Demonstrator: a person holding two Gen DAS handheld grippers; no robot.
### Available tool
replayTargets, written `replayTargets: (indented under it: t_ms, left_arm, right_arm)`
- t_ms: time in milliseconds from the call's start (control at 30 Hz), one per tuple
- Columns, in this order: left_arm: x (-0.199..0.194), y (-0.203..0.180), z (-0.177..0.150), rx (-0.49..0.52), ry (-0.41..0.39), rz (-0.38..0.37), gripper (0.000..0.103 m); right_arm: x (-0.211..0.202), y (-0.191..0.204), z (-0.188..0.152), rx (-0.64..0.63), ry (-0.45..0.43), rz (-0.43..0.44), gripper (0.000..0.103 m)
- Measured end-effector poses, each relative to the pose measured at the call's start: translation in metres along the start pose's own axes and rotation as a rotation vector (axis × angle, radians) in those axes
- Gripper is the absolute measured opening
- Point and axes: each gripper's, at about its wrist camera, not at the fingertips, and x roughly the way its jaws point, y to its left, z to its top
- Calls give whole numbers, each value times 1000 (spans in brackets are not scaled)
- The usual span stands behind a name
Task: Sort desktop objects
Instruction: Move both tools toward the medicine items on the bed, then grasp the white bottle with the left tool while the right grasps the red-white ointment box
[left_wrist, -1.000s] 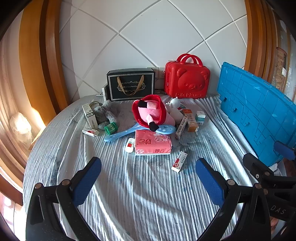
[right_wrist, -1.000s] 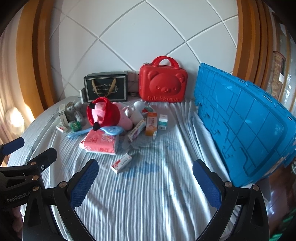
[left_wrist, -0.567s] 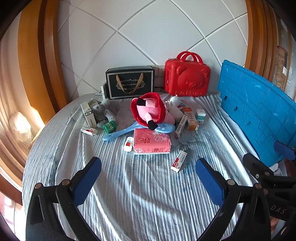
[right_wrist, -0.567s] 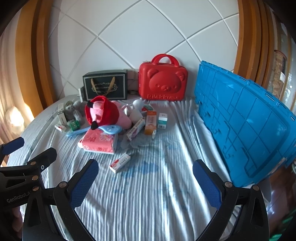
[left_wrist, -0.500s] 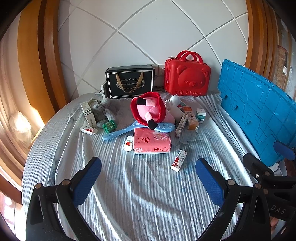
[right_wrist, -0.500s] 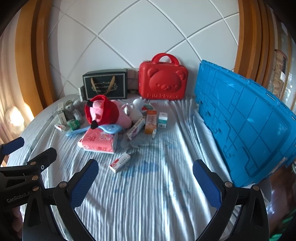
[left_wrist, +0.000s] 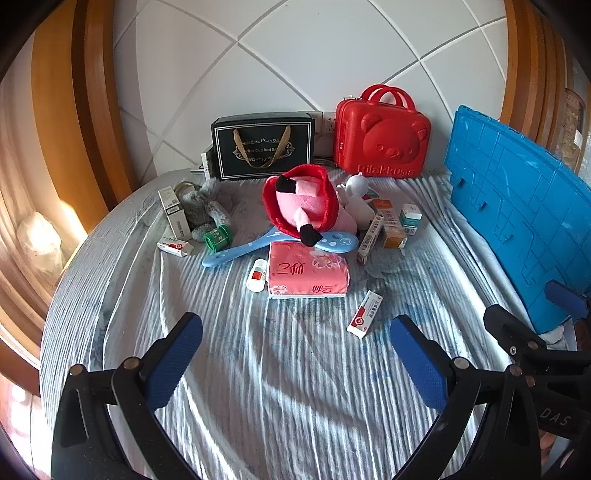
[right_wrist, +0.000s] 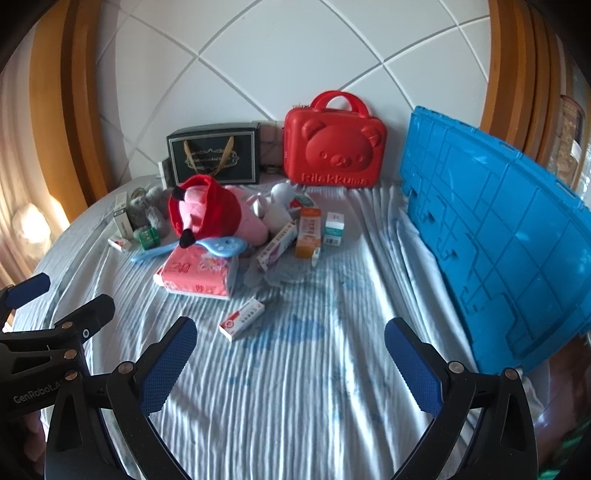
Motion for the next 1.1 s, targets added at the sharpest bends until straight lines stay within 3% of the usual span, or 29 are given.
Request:
replayTargets:
  t_ms: [233, 467, 700, 767, 833, 900, 1100]
  left_arm:
    - [30, 2, 5, 3, 56, -4, 103]
    - [83, 49, 10, -44, 133, 78, 103]
    - [145, 78, 17, -89, 238, 73, 103]
    - [159, 76, 21, -89, 249, 51, 103]
    - [175, 69, 28, -71, 260, 49, 103]
    - [187, 64, 33, -63, 268, 38, 103]
    - [211, 62, 34, -36, 300, 31, 103]
  right_arm:
    - [33, -5, 4, 4, 68, 39, 103]
    - [89, -7, 4, 18, 184, 57, 103]
    - [158, -6, 23, 55, 261, 106, 103]
    - [176, -5, 29, 56, 273, 107, 95]
    - [195, -2, 35, 40, 288, 96, 72]
    - [212, 0, 40, 30, 309, 92, 62]
    - [248, 14, 46, 7, 343, 131, 61]
